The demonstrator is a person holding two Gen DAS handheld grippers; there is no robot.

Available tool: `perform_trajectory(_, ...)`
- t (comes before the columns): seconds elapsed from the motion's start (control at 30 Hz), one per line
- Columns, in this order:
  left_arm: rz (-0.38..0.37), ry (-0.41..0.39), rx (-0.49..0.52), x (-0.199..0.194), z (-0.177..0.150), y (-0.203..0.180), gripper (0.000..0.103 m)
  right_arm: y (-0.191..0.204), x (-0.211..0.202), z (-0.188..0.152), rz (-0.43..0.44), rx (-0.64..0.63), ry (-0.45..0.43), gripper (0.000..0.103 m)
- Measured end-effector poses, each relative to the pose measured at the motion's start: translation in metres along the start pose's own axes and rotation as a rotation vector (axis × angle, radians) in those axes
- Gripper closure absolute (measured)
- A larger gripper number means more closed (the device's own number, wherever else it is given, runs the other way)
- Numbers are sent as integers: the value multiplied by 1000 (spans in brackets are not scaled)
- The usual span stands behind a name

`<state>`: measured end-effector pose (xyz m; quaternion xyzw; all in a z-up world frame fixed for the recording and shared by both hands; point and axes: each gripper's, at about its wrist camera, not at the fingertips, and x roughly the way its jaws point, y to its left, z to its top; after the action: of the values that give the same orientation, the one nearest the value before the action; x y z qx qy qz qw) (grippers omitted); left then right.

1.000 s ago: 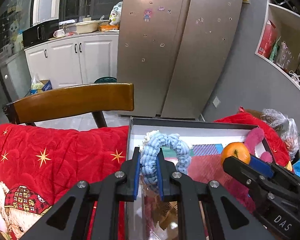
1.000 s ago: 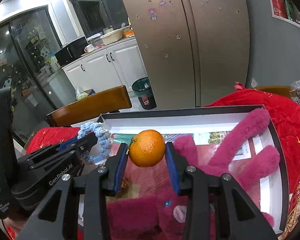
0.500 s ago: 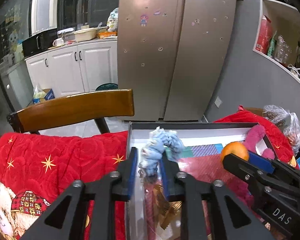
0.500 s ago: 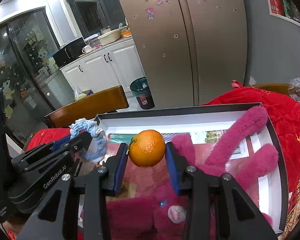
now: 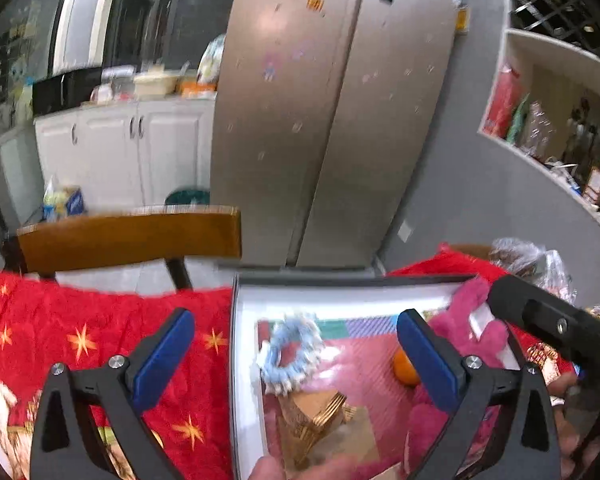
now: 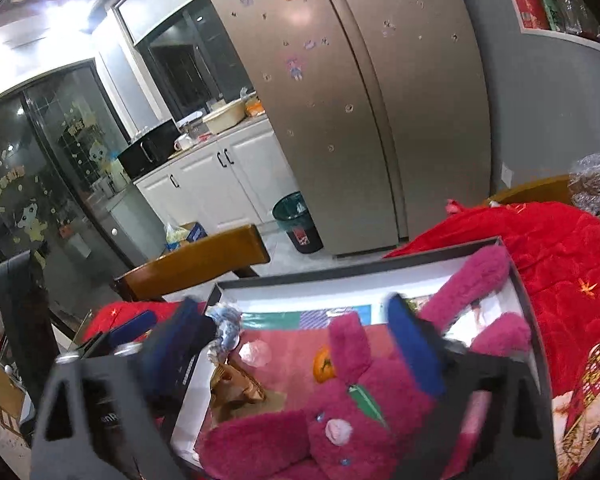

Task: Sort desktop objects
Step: 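Open the left tool to drop the ring while the right tool releases the orange into the box, then move both open tools back over the cluttered bedspread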

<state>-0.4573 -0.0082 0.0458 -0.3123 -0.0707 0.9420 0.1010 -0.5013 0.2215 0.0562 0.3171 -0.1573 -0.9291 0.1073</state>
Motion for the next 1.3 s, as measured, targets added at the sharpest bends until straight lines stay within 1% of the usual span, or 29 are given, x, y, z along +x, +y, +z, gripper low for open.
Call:
perform_trajectory(0.03, -7, -22, 10, -5, 2, 0, 0, 0, -3, 2, 2, 0, -11, 0)
perform_trajectory(0.13, 5, -39, -2, -13, 8, 4, 0, -2, -12, 9, 21, 10, -23, 0)
perform_trajectory(0.37, -48, -80, -51, -34, 22, 19, 0, -5, -33, 20, 32, 21, -64, 0)
perform_trajectory(0.53, -132, -102, -105, -53, 32, 28, 0, -4, -51, 25, 34, 18, -91, 0)
perform_trajectory(0.6, -154, -132, -117, -61, 34, 29, 0, -3, -60, 28, 40, 3, -111, 0)
perform_trajectory(0.63, -172, -161, -119, -67, 35, 29, 0, -1, -63, 28, 30, -10, -121, 0)
perform_trajectory(0.7, -194, -194, -118, -75, 36, 29, 0, 5, -70, 29, -9, -48, -140, 0)
perform_trajectory(0.77, -189, -192, -121, -79, 39, 27, 0, 8, -75, 30, -24, -69, -155, 0)
perform_trajectory(0.87, -175, -177, -112, -85, 43, 24, 0, 10, -83, 31, 4, -62, -162, 0)
perform_trajectory(1.0, -52, -183, -18, -97, 43, 10, 0, 18, -95, 30, 16, -89, -166, 0)
perform_trajectory(1.1, 27, -173, 46, -108, 42, -4, 0, 28, -106, 23, -4, -145, -172, 0)
perform_trajectory(1.17, 33, -173, 64, -121, 41, -9, 0, 38, -116, 19, -25, -188, -184, 0)
perform_trajectory(1.23, 23, -177, 67, -139, 40, -13, 0, 46, -132, 16, -40, -200, -213, 0)
perform_trajectory(1.3, 16, -176, 57, -162, 35, -14, 0, 51, -149, 12, -15, -178, -225, 0)
